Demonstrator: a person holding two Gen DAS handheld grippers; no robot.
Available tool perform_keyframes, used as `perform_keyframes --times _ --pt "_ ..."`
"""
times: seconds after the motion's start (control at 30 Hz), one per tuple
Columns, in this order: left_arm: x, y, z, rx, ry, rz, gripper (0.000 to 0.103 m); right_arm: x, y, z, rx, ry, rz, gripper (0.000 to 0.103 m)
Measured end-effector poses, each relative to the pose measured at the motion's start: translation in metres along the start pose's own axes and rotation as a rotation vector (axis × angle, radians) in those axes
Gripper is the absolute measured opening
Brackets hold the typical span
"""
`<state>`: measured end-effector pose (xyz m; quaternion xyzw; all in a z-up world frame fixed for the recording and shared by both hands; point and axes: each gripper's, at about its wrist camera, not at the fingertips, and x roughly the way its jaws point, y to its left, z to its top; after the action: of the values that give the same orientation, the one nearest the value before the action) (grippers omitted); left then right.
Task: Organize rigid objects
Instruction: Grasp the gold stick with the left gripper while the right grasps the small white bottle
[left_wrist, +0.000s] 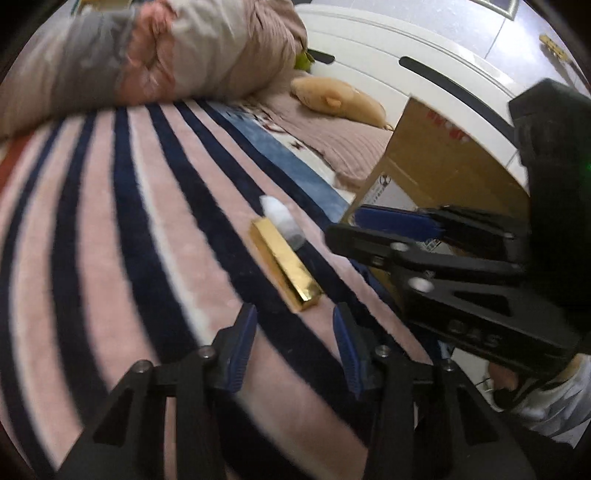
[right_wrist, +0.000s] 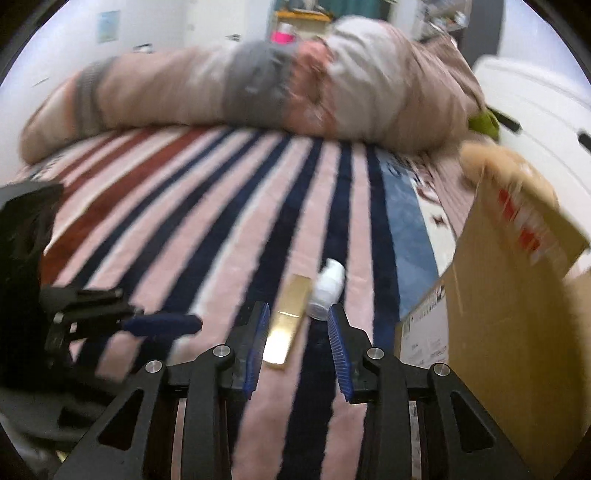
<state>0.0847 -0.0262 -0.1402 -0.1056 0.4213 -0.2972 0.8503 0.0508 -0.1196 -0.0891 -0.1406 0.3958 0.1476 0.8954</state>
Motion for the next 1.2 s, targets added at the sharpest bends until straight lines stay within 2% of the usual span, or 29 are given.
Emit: perform_keyframes --times 0.1,0.23,0.3,0.33,0.47,0.57,0.6,0.7,0.77,0.87,0.97,1.03,1.2 --pt "0.025 0.0 0.004 -0.005 0.026 -0.013 0.04 0.014 -0.006 -0.003 0.003 0.008 -0.033 0.028" --pt "0.046 -0.004 0.013 -0.009 0.032 0.042 0.036 0.024 -0.012 -0.006 0.0 0.001 -0.089 0.028" --pt "0.048 -0.004 0.016 -0.01 0.03 0.06 0.023 0.028 -0.019 -0.002 0.012 -0.005 -0.111 0.028" --pt "0.048 -0.004 0.017 -0.006 0.032 0.081 0.022 0.031 -0.023 -0.002 0.024 -0.005 -0.113 0.028" --pt "0.034 0.0 0.012 0.028 0.021 0.143 0.015 0.043 -0.022 0.0 0.026 0.023 -0.053 0.028" --pt "0.012 0.011 0.007 0.026 0.013 0.193 0.015 0.054 -0.019 0.002 0.037 0.039 -0.014 0.029" --pt "0.004 0.016 0.004 0.023 0.009 0.216 0.015 0.058 -0.019 0.003 0.042 0.042 -0.009 0.03" --pt "-0.016 0.033 -0.001 -0.006 0.0 0.259 0.015 0.069 -0.022 0.008 0.081 0.046 0.007 0.05" --pt "-0.021 0.04 -0.002 -0.024 -0.009 0.279 0.015 0.077 -0.025 0.011 0.121 0.056 0.033 0.053" --pt "-0.006 0.047 0.003 -0.062 -0.016 0.283 0.017 0.091 -0.026 0.015 0.137 0.074 0.048 0.053" --pt "0.005 0.047 0.006 -0.064 -0.021 0.31 0.018 0.098 -0.025 0.016 0.126 0.074 0.043 0.046" --pt "0.006 0.047 0.008 -0.071 -0.026 0.317 0.016 0.097 -0.024 0.017 0.117 0.059 0.032 0.02" --pt "-0.009 0.042 0.003 -0.055 -0.033 0.327 0.015 0.082 -0.017 0.017 0.083 0.023 0.089 0.02"
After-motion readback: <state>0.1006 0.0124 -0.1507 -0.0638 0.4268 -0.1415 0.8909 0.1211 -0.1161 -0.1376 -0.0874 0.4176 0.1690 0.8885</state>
